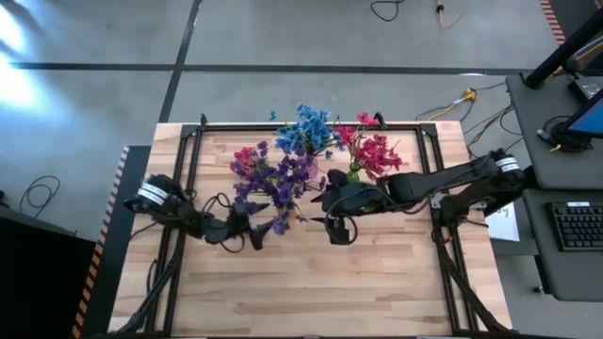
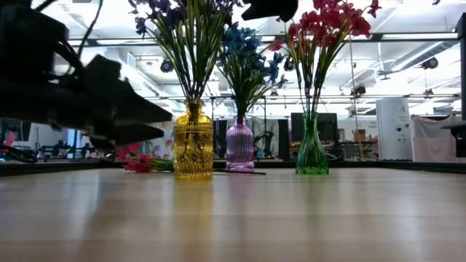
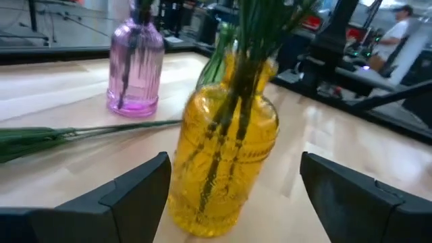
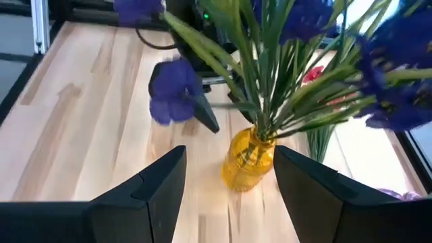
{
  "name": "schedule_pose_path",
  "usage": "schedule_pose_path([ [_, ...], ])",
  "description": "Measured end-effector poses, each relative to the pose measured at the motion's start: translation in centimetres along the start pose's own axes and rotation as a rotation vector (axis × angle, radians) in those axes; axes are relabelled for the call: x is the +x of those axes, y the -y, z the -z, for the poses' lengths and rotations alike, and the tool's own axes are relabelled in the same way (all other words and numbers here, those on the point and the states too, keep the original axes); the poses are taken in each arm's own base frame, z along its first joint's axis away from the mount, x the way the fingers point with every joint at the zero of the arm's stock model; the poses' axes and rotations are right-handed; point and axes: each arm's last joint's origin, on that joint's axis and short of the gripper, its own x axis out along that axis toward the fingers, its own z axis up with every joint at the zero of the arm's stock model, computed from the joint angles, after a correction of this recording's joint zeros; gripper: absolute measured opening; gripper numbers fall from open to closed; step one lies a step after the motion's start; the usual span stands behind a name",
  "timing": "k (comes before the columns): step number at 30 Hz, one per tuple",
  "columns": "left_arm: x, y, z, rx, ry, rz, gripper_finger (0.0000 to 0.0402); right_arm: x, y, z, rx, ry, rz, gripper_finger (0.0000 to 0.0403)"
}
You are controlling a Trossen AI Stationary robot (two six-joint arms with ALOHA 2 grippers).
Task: Sort flowers into vase by color
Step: Put the pink flowers into the green vase
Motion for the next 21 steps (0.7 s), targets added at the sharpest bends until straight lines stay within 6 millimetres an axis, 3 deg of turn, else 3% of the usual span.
schedule_pose_path([
  [12,-3.2,-2.4,-2.3,-0.011,-0.01,0.053,0.0298,-1.2,0.0,-0.1,-0.005,-0.003,-0.007,0.0217],
  [21,-2.5,-1.5,-2.9,0.09,-0.067,0.023,0.0295,-1.8,0.0,-0.2,-0.005,0.005,-0.011,0.0217],
])
